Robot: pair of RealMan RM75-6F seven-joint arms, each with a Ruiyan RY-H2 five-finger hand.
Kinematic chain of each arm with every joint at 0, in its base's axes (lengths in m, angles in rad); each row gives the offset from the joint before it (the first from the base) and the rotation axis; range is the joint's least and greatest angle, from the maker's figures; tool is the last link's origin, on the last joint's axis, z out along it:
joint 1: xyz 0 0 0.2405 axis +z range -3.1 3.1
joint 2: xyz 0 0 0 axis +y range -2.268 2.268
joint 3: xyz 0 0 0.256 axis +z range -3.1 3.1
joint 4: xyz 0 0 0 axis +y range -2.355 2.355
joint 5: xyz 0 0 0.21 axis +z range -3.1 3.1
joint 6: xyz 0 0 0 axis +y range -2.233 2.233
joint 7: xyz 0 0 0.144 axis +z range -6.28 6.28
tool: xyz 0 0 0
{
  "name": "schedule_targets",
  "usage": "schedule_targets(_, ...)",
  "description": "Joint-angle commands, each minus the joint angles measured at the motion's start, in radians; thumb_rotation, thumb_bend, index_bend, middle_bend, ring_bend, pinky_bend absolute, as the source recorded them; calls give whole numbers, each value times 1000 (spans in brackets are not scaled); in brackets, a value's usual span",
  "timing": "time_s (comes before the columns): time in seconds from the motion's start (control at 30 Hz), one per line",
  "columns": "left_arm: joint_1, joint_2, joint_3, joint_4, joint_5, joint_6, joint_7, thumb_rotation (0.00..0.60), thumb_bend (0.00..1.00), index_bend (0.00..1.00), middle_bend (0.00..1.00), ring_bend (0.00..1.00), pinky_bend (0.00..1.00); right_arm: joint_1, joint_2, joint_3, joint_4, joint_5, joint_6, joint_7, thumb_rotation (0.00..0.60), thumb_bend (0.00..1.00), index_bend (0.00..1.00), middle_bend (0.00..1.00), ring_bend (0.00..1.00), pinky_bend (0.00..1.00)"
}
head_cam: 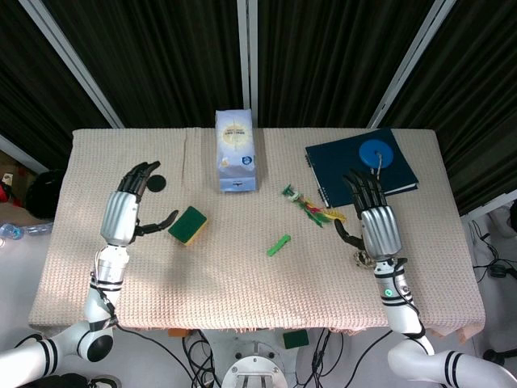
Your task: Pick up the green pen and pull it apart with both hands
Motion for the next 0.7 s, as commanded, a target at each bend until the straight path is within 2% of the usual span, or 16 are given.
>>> schedule_targets(0.03, -4, -1, -3, 3, -6, -4, -1, 369, 189, 89, 141, 93, 157, 13, -21, -5, 28, 1, -19, 9, 600, 333, 0, 0, 0, 0)
schedule_targets(0.17, -2, 0, -3, 13, -19, -6, -7, 411, 191, 90, 141, 93, 157, 13, -14, -28, 35, 17, -60, -8, 600, 333, 0, 0, 0, 0)
schedule_targets(0.27, 3, 2, 0, 19, -24, -1, -14, 420, 192, 90, 141, 93, 157, 15, 4, -50, 28, 28, -101, -30, 600, 333, 9, 1, 0, 0)
schedule_targets(0.33, 6, 2, 2, 21, -24, 4, -15, 421, 192, 91, 141, 93, 157, 20, 17, -66, 23, 42, -140, -56, 600, 334, 66, 6, 0, 0)
schedule_targets(0.47, 9, -1, 9, 23, -22, 11, -14, 423, 192, 91, 141, 93, 157, 40, 15, -91, 31, 85, -234, -98, 600, 340, 257, 25, 0, 0)
schedule_targets(0.7, 14, -2, 19, 24, -23, 15, -11, 427, 193, 92, 141, 93, 157, 97, -55, -105, 103, 117, -357, -111, 600, 344, 293, 34, 0, 0)
